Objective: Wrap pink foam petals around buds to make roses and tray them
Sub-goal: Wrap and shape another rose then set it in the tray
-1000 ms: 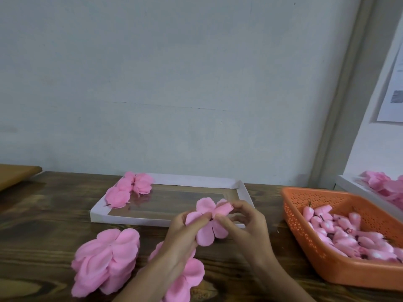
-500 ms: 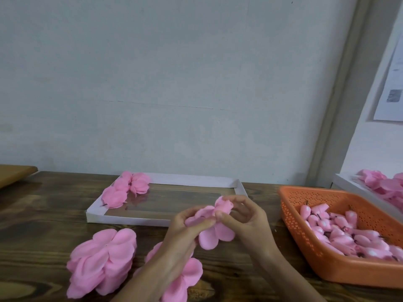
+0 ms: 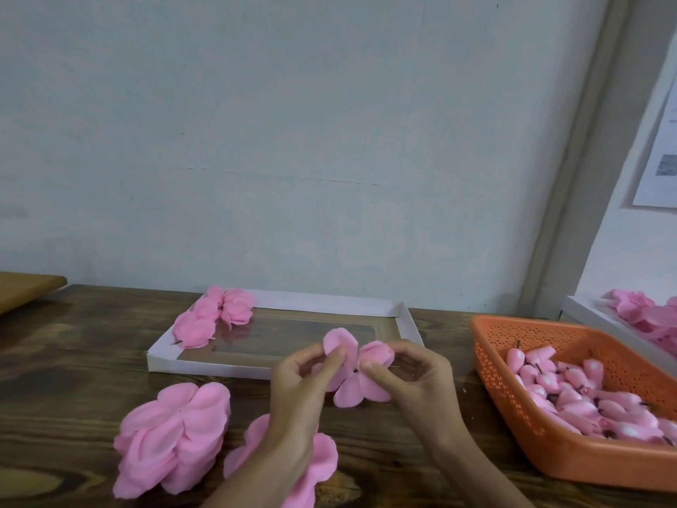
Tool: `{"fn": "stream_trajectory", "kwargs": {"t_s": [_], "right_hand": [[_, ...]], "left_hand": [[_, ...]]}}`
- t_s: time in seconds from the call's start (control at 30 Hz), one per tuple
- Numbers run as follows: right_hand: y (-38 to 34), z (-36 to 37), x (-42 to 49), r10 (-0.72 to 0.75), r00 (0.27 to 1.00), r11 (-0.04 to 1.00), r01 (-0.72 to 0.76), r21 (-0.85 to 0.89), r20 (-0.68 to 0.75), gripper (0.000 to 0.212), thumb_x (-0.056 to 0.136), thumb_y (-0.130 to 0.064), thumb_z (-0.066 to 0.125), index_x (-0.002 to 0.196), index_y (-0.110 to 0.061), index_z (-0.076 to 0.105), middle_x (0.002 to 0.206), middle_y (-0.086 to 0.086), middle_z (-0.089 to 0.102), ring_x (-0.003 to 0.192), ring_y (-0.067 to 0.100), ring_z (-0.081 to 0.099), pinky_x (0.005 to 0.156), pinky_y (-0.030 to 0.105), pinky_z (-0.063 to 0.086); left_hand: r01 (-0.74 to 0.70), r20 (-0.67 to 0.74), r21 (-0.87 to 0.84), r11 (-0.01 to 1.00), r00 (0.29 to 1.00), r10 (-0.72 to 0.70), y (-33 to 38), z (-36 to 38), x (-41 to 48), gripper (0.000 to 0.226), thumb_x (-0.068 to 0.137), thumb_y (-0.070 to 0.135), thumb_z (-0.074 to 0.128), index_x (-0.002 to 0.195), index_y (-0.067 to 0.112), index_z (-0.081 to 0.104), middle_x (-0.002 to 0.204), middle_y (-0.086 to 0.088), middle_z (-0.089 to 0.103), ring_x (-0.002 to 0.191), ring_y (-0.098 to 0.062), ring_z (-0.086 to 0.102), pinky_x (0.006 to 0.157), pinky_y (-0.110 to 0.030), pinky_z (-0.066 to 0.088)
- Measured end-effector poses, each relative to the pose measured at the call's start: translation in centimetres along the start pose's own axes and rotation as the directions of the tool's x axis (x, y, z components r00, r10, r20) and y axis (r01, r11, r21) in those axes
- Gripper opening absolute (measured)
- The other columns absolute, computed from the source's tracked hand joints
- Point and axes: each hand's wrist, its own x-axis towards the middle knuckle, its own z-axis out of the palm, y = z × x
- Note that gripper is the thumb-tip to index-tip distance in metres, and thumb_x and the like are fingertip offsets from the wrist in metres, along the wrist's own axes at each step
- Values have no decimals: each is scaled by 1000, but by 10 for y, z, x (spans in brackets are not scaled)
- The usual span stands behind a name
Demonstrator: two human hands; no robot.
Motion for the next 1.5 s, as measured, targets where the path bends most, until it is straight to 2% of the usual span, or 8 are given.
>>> {"fn": "stream_trajectory", "kwargs": {"t_s": [0.2, 0.37, 0.5, 0.67, 0.77, 1.03, 1.37, 1.5], "right_hand": [[-1, 3, -3, -62, 992, 997, 66, -30, 108, 23, 81, -5, 87, 97, -22, 83, 119, 2, 78, 110, 28, 75, 87, 47, 64], [-1, 3, -3, -21, 998, 1000, 22, -14, 64, 24, 79, -2, 87, 97, -18, 83, 104, 7, 81, 98, 31, 78, 87, 55, 63], [-5, -1, -2, -42, 998, 998, 43, -44, 43, 28, 73, -18, 91, 99, -13, 81, 96, 7, 82, 91, 30, 79, 83, 54, 64], [-9, -7, 0, -18, 1000, 998, 19, -67, 24, 63, 65, -35, 98, 120, -25, 68, 104, 3, 81, 96, 24, 79, 80, 40, 66], [-10, -10, 1, -65, 997, 994, 69, -80, 49, 43, 69, -42, 95, 107, -31, 77, 102, 1, 81, 93, 24, 80, 76, 40, 67], [-10, -9, 2, -19, 999, 999, 21, -48, 39, 26, 71, -30, 94, 93, -28, 80, 95, 5, 80, 86, 28, 79, 67, 32, 64], [-10, -12, 4, -26, 991, 997, 17, 69, 128, 22, 83, -6, 84, 102, -15, 82, 104, 11, 81, 97, 29, 78, 81, 29, 62], [-11, -18, 9, 2, 999, 998, -5, 64, 40, 22, 77, -10, 84, 99, -12, 82, 100, 10, 82, 93, 25, 79, 78, 26, 61]], "left_hand": [[-105, -19, 23, 994, 994, 105, 4, -1, -1, 5, 88, 17, 81, 85, 20, 84, 82, -5, 79, 79, -17, 74, 63, -20, 56], [-218, 130, 97, 971, 970, 205, 9, -2, -2, 19, 79, 44, 79, 93, 32, 84, 88, 2, 80, 87, -16, 75, 73, -32, 62], [-267, 220, 99, 959, 945, 241, 11, -3, -4, 21, 84, 40, 77, 101, 30, 85, 93, 2, 81, 94, -21, 76, 75, -32, 62], [-299, 313, 89, 950, 914, 258, 16, -5, -3, 20, 93, 39, 76, 102, 23, 84, 94, -1, 81, 94, -22, 75, 77, -34, 62], [-282, 361, 67, 957, 901, 240, 18, -3, -6, 28, 91, 45, 69, 100, 23, 83, 95, -3, 79, 92, -20, 73, 76, -27, 56], [-266, 453, 119, 957, 872, 186, 16, -10, 2, 36, 82, 32, 83, 116, 21, 81, 111, -2, 80, 109, -29, 73, 91, -49, 62], [-207, 353, 95, 974, 922, 162, 14, -5, 0, 38, 78, 27, 91, 115, 26, 80, 110, 1, 80, 105, -21, 76, 87, -40, 65], [-84, 259, 30, 996, 963, 73, 10, -5, 2, 47, 81, -1, 85, 120, 25, 75, 109, -2, 81, 103, -22, 77, 83, -30, 62]]}}
